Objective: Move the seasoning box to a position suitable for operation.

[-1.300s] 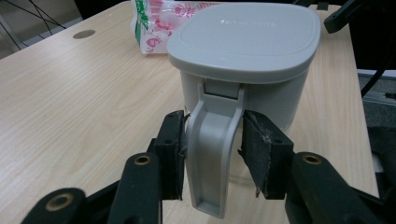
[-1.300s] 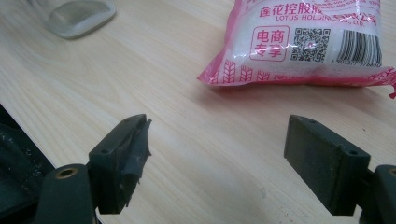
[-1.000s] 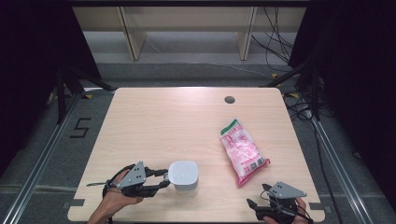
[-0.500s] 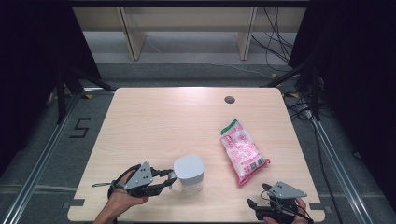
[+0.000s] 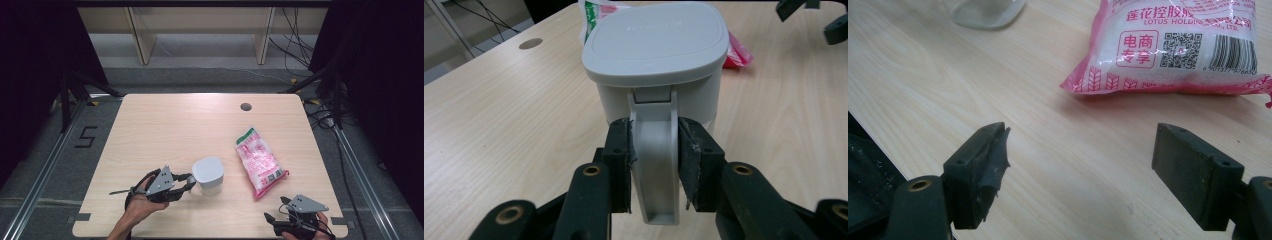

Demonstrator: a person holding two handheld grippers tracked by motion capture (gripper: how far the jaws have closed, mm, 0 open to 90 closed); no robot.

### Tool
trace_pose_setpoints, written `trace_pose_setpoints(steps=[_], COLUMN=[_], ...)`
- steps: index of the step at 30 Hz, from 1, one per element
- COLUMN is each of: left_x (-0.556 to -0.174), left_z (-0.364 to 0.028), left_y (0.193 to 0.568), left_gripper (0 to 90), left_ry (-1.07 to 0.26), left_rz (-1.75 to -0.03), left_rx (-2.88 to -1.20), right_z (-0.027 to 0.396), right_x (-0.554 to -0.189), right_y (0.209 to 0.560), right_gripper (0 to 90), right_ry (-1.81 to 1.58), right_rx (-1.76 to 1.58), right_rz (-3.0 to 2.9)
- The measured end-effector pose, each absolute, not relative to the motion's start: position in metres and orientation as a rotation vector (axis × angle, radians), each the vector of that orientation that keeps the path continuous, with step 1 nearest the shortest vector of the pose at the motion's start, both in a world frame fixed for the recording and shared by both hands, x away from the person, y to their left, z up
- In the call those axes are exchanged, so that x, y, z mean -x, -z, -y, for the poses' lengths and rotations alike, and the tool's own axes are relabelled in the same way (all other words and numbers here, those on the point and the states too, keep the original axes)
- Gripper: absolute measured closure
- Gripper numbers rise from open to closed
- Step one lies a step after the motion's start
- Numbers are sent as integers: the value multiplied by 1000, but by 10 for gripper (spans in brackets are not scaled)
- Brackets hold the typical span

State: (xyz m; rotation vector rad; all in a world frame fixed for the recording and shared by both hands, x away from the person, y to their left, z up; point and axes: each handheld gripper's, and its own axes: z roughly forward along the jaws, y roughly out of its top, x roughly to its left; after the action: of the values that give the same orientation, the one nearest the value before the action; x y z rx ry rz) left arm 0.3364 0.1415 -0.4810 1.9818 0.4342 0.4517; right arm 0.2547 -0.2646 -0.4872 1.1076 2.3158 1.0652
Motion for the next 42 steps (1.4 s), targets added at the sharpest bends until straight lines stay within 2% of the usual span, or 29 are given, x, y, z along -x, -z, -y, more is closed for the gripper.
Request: trace_pose_setpoints(steps=[6,24,31,42], left_x=[-344,-368,-378,-382], left_z=[-137,-139,-141,-135], left_y=[480,491,493,493], left_gripper=[673,647,679,689], left_ry=[-504,-511,-582,-600], left_rz=[-432,-469,-529,-569], left_rx=[-2009,-1976,-1968,-1954], right_z=[264,263,264,264], right_x=[-255,-255,-256,-255], right_y=[487,488,487,487], right_gripper=[231,232,232,232], right_ry=[-1066,-1091,-1085,-1077], right_rx=[-1108,-1102,-1089,-1111], right_rz=[-2317,-2336,-2347,-2322])
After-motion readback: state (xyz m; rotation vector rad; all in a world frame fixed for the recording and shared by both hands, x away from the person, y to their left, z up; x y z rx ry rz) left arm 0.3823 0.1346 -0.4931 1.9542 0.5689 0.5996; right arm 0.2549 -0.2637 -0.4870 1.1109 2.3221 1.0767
